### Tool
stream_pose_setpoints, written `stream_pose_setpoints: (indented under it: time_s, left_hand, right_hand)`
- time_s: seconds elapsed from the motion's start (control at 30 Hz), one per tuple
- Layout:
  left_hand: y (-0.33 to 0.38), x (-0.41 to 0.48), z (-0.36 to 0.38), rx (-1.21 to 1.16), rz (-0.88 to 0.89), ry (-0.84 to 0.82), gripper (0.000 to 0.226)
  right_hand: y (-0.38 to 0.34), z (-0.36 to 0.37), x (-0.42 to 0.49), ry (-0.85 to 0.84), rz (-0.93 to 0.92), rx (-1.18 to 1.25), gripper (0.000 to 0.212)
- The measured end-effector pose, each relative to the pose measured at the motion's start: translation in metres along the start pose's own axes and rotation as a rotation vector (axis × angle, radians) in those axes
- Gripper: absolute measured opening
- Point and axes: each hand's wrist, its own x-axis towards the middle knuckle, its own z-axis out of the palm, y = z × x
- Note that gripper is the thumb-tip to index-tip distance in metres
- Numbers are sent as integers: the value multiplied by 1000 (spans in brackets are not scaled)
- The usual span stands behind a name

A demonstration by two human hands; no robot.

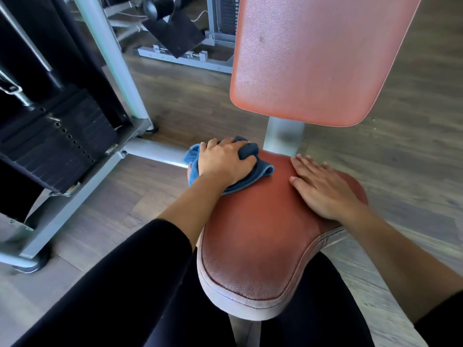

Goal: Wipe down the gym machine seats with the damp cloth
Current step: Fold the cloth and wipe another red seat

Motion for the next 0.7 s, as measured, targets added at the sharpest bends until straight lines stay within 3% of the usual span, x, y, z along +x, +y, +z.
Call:
stream_pose_setpoints:
  time_s: [0.1,0.17,0.23,0.33,0.47,0.57,0.7]
  left_hand:
    - [7,-16,-2,-26,126,-44,62]
    - [-5,-39,-3,-104,247,40,70]
    - [-25,-50,-5,-197,302,116,63]
    - [-41,-31,-6,-205,226,133,59]
    - [-11,2,-3,-52,43,42,62]
    - [7,-8,2,-27,168,-9,69]
    - [-19,-32,-6,-142,327,17,71]
  right_hand:
    - [1,0,1,1,-3,0,55]
    - [2,1,2,6,-7,0,54]
    - [2,0,3,3,-12,1,54]
    - [1,0,3,2,-14,-3,54]
    - [1,1,3,5,-10,-2,54]
    - [2,1,4,17,-16,9,54]
    - [5,0,0,51,-37,74,52]
